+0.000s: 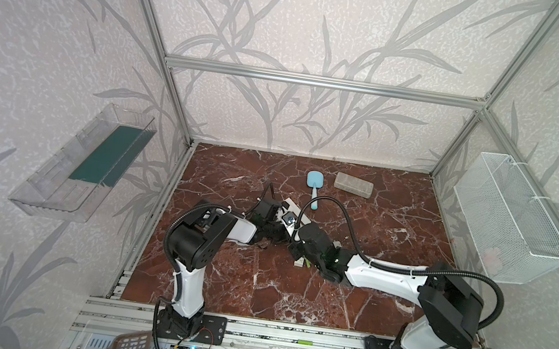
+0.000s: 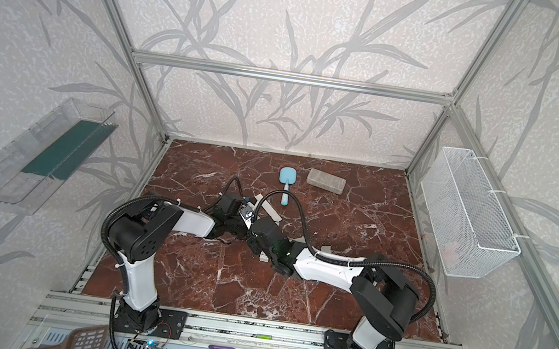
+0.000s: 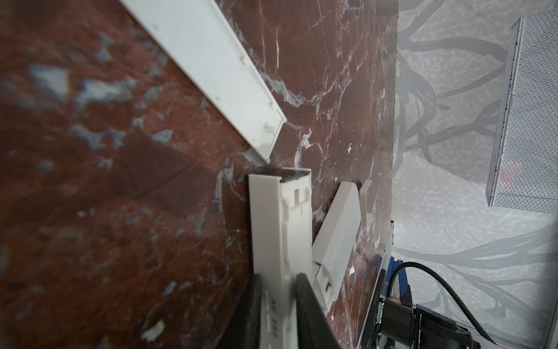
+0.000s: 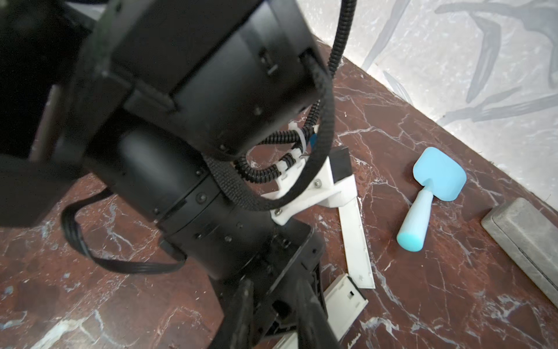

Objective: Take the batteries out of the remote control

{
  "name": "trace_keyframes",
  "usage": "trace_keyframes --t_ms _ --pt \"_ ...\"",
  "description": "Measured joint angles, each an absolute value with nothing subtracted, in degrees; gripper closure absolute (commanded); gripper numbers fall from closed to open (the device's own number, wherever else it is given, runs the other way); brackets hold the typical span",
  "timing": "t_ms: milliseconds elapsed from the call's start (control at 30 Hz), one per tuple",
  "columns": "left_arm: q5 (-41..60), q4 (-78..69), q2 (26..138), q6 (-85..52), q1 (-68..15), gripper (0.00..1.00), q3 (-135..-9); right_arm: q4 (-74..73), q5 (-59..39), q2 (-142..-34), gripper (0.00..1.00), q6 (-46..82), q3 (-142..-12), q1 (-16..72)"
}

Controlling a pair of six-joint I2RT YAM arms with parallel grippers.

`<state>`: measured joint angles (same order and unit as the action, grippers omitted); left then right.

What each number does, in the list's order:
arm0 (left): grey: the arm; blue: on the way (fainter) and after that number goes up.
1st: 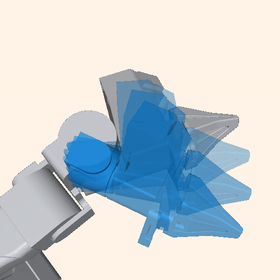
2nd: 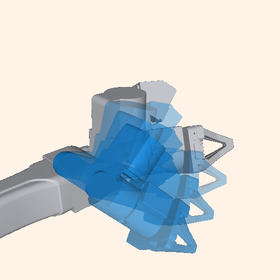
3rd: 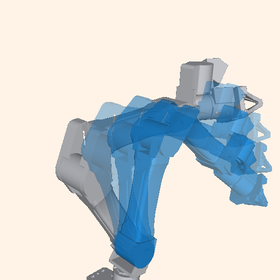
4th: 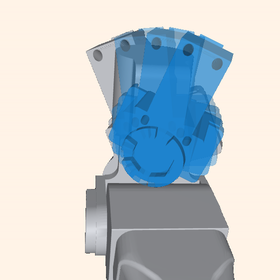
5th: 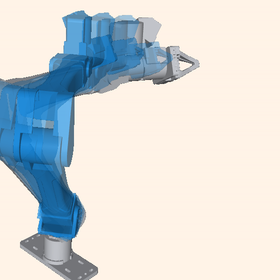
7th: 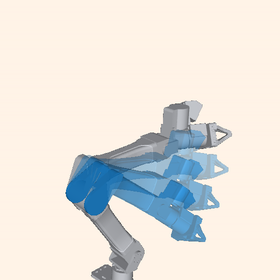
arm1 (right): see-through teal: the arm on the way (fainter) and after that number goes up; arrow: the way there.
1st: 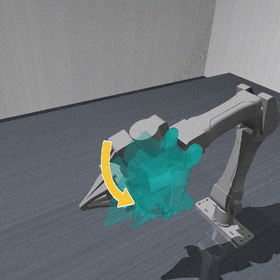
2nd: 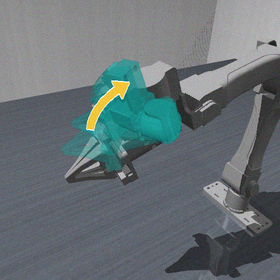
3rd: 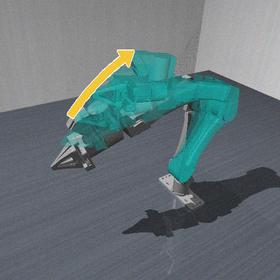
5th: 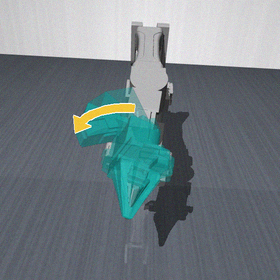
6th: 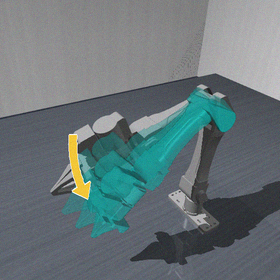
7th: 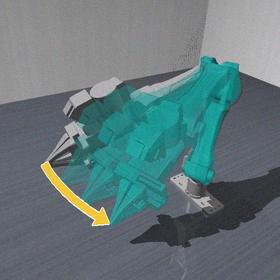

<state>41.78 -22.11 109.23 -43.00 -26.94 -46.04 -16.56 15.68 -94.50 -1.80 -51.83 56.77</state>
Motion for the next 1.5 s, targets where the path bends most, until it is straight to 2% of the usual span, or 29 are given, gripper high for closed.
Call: trace_keyframes --t_ms 333,767,1500 --pt "42.17 -22.59 109.6 -43.03 -26.92 0.79 -46.04 -18.65 11.77 -95.55 1.0 1.26 -51.81 55.0" --pt "42.28 -23.0 109.75 -43.03 -26.94 0.79 -46.04 -27.53 4.97 -93.25 1.0 9.69 -45.1 52.23" --pt "42.22 -22.94 109.6 -43.03 -26.94 0.79 -46.04 -19.88 9.74 -83.92 1.0 11.46 -40.99 51.72"
